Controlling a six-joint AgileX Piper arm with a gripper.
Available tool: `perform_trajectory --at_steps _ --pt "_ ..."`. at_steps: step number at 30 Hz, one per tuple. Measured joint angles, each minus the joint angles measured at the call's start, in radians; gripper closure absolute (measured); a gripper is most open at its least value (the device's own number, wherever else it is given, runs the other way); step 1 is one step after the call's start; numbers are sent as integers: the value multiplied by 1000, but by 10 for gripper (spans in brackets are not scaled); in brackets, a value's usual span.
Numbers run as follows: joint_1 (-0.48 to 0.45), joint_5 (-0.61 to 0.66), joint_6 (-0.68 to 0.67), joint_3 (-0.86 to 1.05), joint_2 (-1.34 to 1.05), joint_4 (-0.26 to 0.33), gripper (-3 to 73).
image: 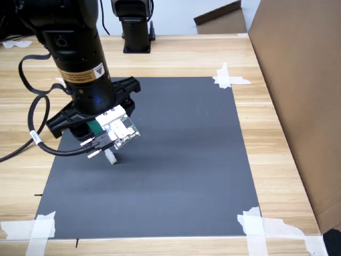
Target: Grasp a white terminal and put it in the green lid.
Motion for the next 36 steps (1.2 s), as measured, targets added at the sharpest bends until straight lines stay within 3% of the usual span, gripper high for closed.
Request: perform_trajectory --at_steps 9,19,29,36 --pt "-58 -129 -86 112 0 4 96" --pt "-56 -257 -150 240 3 29 96" --pt "-46 -281 -101 240 36 29 96" --pt "-20 -281 -40 241 50 -4 101"
